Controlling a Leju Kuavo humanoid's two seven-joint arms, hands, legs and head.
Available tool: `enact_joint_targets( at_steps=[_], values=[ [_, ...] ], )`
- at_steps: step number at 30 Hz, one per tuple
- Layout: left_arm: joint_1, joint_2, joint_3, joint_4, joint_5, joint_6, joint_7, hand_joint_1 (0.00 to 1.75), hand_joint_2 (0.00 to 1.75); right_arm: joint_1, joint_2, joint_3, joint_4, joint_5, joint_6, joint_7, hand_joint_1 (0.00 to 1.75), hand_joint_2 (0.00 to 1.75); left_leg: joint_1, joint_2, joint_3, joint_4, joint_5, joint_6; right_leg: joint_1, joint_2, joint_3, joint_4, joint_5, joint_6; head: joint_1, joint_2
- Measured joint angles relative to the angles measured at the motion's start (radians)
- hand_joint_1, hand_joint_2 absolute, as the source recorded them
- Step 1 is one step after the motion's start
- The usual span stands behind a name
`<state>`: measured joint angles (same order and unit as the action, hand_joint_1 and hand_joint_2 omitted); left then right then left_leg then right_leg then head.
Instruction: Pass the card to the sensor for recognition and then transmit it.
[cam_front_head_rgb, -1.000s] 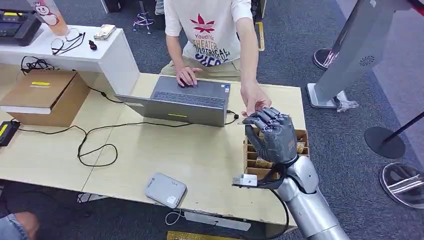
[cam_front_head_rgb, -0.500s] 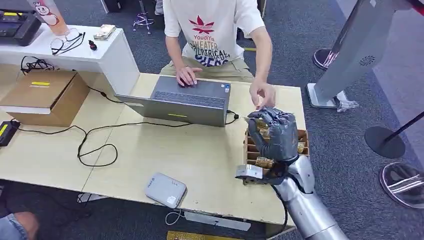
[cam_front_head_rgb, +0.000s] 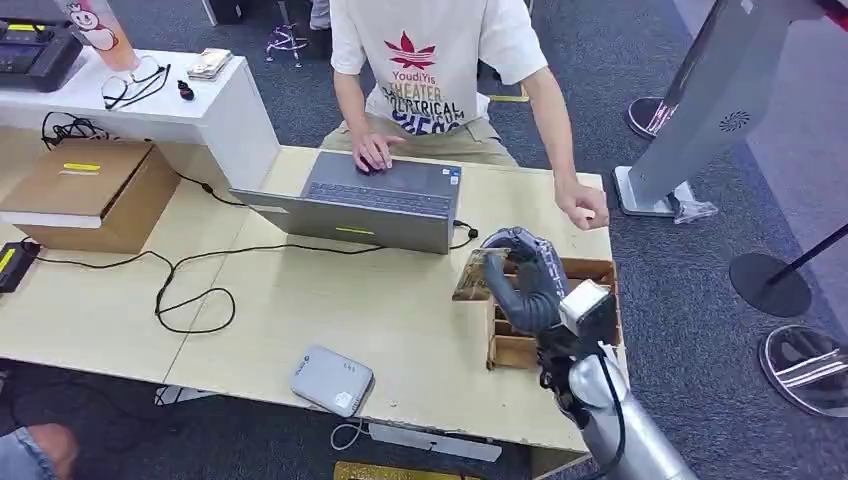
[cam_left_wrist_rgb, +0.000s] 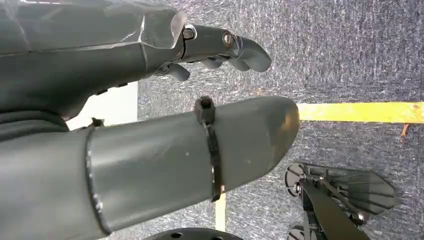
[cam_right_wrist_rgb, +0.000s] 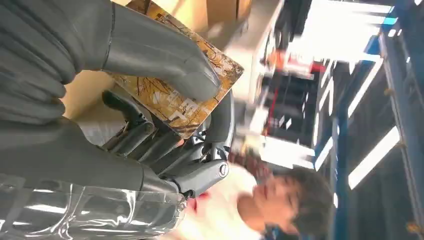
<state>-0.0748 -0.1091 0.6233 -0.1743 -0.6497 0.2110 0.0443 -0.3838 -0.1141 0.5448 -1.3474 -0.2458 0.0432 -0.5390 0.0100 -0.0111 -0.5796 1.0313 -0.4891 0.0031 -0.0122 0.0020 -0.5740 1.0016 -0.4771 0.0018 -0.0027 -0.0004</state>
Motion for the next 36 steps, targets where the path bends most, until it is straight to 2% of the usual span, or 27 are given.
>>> enact_joint_targets(
  at_steps=[8, 15, 23, 28, 36],
  values=[
    [-0.002, 0.0, 0.0, 0.0, 0.003, -0.004, 0.023, 0.0, 0.0, 0.068, -0.059, 0.066, -0.032, -0.136, 0.224, 0.072, 1.75, 1.75, 0.0, 0.0, 0.0, 0.0, 0.0, 0.0, 0.0, 0.0, 0.0, 0.0, 0.0, 0.0, 0.0, 0.0],
    [-0.001, 0.004, 0.003, 0.0, 0.023, -0.004, 0.028, 0.0, 0.0, 0.047, -0.063, 0.179, 0.024, -0.186, 0.327, 0.119, 1.75, 1.75, 0.001, 0.0, 0.0, 0.0, 0.0, 0.0, 0.0, 0.0, 0.0, 0.0, 0.0, 0.0, 0.0, 0.0],
    [0.003, 0.005, 0.01, 0.0, 0.027, 0.008, 0.017, 0.0, 0.0, -0.024, -0.015, 0.305, 0.135, -0.198, 0.344, 0.128, 1.75, 1.75, 0.001, 0.0, 0.0, 0.0, 0.0, 0.0, 0.0, 0.0, 0.0, 0.001, 0.0, 0.0, 0.0, 0.0],
    [0.003, 0.003, 0.011, 0.0, 0.017, 0.005, 0.006, 0.0, 0.0, -0.064, 0.049, 0.368, 0.209, -0.2, 0.326, 0.139, 1.75, 1.75, 0.001, 0.0, 0.0, 0.0, 0.0, 0.0, 0.0, 0.0, 0.0, 0.001, 0.0, 0.0, 0.0, 0.0],
    [-0.003, -0.001, 0.011, 0.0, 0.002, 0.005, 0.022, 0.0, 0.0, -0.112, 0.179, 0.442, 0.369, -0.181, 0.316, 0.171, 1.75, 1.75, 0.001, 0.0, 0.0, 0.0, 0.001, -0.001, 0.001, 0.0, 0.0, 0.001, 0.0, 0.0, 0.0, 0.0]
  ],
)
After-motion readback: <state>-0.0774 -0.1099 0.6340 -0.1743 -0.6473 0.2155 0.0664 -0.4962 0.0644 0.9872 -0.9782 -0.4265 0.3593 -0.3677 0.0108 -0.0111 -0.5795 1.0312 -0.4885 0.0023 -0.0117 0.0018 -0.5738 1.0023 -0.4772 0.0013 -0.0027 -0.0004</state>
